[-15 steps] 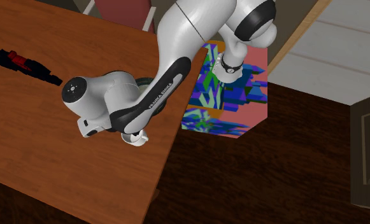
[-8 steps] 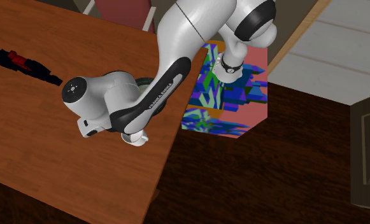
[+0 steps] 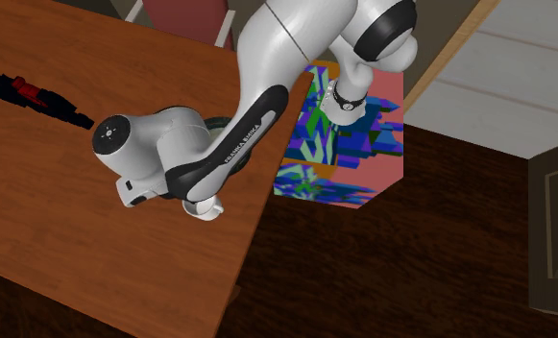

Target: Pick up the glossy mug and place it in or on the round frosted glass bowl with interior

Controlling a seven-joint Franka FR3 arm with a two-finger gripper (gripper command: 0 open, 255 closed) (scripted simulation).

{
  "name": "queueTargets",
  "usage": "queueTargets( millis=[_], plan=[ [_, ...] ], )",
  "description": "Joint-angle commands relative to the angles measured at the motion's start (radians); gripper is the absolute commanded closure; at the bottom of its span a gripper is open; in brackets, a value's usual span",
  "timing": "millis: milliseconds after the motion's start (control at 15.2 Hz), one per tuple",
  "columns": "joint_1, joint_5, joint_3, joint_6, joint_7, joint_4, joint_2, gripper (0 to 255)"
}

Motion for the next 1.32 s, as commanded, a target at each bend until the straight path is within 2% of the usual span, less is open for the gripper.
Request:
queueTargets(
  millis=[0, 1254],
  plan=[
    [0.001, -0.006, -0.003, -0.016, 0.005, 0.009, -0.008, 255],
    [0.006, -0.064, -0.032, -0.231, 0.054, 0.161, -0.085, 255]
  ],
)
